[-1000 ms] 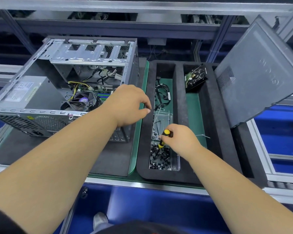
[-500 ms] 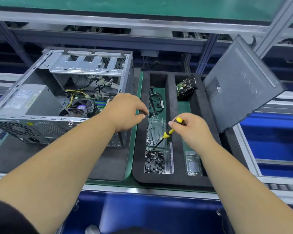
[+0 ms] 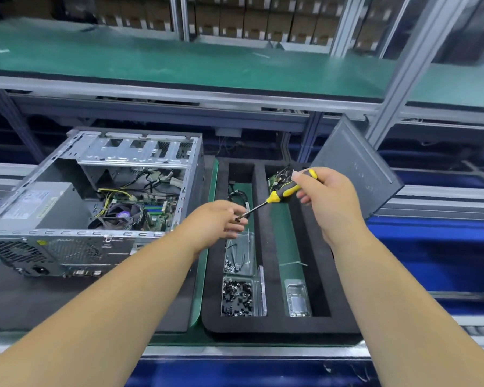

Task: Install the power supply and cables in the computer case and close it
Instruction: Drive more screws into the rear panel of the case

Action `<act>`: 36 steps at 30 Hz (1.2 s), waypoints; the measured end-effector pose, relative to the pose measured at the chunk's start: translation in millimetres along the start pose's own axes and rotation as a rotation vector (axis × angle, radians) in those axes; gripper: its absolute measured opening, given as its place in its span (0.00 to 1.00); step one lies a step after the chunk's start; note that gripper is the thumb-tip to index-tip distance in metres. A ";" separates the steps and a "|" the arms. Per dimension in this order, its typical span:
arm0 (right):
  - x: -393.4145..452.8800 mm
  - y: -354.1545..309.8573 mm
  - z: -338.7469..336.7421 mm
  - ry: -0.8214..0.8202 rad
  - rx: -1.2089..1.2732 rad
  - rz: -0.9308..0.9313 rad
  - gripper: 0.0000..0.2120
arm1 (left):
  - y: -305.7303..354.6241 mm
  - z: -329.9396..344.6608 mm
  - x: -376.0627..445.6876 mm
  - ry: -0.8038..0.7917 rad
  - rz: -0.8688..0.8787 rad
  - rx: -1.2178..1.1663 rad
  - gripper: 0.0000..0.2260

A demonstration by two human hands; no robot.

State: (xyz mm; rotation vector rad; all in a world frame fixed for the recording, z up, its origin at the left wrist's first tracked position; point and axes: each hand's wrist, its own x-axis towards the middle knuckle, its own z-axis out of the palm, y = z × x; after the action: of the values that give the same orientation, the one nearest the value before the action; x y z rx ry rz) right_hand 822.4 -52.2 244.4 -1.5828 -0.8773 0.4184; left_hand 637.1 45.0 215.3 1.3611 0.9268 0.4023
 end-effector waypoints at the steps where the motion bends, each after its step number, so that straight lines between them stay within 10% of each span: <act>1: 0.0 -2.1 -1.3 0.003 0.014 -0.002 0.09 | 2.9 2.2 -3.4 -0.012 -0.050 -0.120 0.11; 28: -25.8 -22.5 -2.1 -0.017 0.108 -0.010 0.06 | -0.4 -16.3 -15.1 -0.013 -0.048 -0.491 0.03; 36: -36.0 -40.4 26.7 -0.151 0.015 0.003 0.02 | 12.7 -76.1 -22.9 0.017 0.196 -0.222 0.02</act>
State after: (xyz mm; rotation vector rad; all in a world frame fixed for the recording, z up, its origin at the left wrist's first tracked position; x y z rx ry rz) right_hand 768.2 -60.5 269.7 -1.5539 -0.9844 0.5509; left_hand 569.0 80.5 239.4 1.2489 0.7404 0.6483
